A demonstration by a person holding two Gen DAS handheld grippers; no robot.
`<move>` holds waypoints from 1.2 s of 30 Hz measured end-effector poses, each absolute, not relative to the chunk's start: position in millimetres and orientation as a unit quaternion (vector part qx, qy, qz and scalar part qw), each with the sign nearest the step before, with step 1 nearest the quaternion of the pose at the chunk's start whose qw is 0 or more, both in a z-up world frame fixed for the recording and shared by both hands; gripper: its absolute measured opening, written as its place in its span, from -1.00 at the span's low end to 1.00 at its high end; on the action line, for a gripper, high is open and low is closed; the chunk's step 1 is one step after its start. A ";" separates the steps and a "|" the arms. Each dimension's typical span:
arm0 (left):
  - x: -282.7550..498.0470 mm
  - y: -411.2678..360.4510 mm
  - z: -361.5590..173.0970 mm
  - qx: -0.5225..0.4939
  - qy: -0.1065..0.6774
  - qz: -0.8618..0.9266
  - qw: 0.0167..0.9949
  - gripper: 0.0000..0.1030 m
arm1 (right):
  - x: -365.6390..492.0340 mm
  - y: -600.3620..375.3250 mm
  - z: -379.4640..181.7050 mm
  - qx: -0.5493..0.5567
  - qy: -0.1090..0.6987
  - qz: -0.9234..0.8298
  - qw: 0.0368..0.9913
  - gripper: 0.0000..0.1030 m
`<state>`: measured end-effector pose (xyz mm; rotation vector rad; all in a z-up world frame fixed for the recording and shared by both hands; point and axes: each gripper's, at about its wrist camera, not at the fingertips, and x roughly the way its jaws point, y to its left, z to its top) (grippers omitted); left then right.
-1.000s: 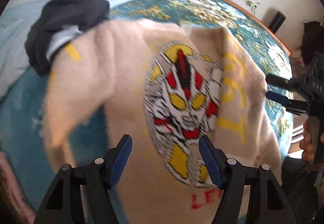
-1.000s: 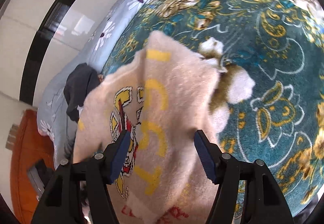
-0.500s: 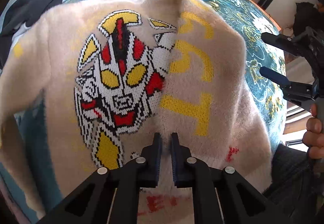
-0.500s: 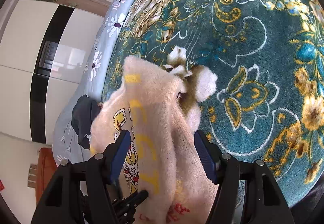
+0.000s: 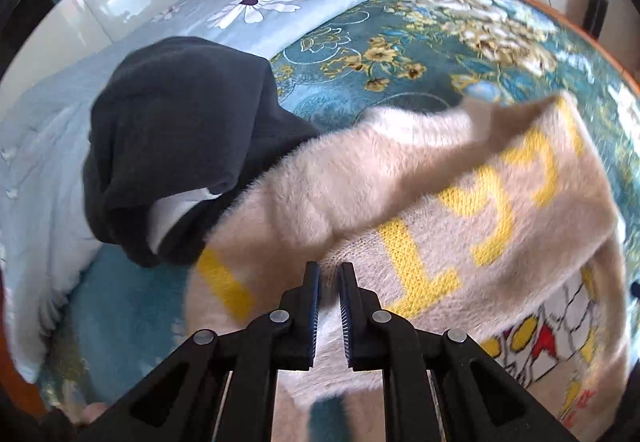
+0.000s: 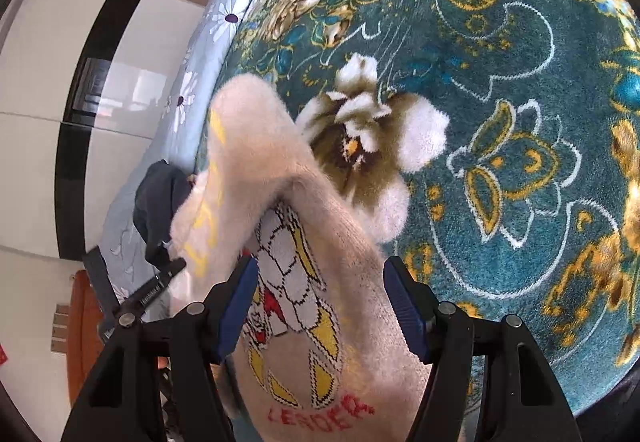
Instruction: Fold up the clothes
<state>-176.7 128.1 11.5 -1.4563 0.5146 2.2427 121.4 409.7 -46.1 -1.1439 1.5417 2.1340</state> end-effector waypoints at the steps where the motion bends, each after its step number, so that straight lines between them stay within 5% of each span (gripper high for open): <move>1: -182.4 119.8 8.0 -0.538 0.153 0.803 0.209 -0.57 | 118.7 407.5 -47.9 -0.407 0.523 0.736 0.138 0.29; 3: -185.8 109.9 4.7 -0.559 0.106 0.798 0.200 -0.08 | 115.8 404.8 -50.1 -0.426 0.503 0.737 0.149 0.29; 5: -170.9 94.6 11.4 -0.563 0.067 0.796 0.212 -0.04 | 115.6 405.1 -50.9 -0.432 0.493 0.738 0.160 0.29; 8: -133.5 80.4 14.8 -0.565 0.057 0.792 0.223 0.26 | 117.0 405.9 -53.6 -0.437 0.491 0.734 0.172 0.29; 14: -52.9 47.2 -28.9 -0.603 0.075 0.766 0.209 0.27 | 112.4 398.1 -60.2 -0.481 0.454 0.728 0.180 0.29; 20: -44.8 25.2 -58.4 -0.638 -0.003 0.750 0.174 0.30 | 112.0 390.2 -67.4 -0.507 0.448 0.718 0.162 0.29; 23: -44.2 22.1 -58.6 -0.646 -0.032 0.745 0.163 0.26 | 116.8 391.5 -68.3 -0.507 0.457 0.713 0.162 0.27; 25: -43.0 20.5 -58.8 -0.653 -0.050 0.740 0.154 0.17 | 120.3 392.0 -68.8 -0.512 0.458 0.707 0.166 -0.07; 28: -39.3 21.3 -56.7 -0.656 -0.063 0.737 0.153 -0.55 | 126.6 394.6 -69.4 -0.513 0.468 0.699 0.169 -0.53; 29: -37.6 22.3 -55.3 -0.655 -0.065 0.737 0.155 -0.65 | 127.6 394.7 -67.6 -0.511 0.468 0.701 0.168 -0.61; 36: -2.8 39.1 -28.4 -0.662 -0.051 0.721 0.197 -0.76 | 143.2 401.7 -37.2 -0.474 0.441 0.733 0.209 -0.77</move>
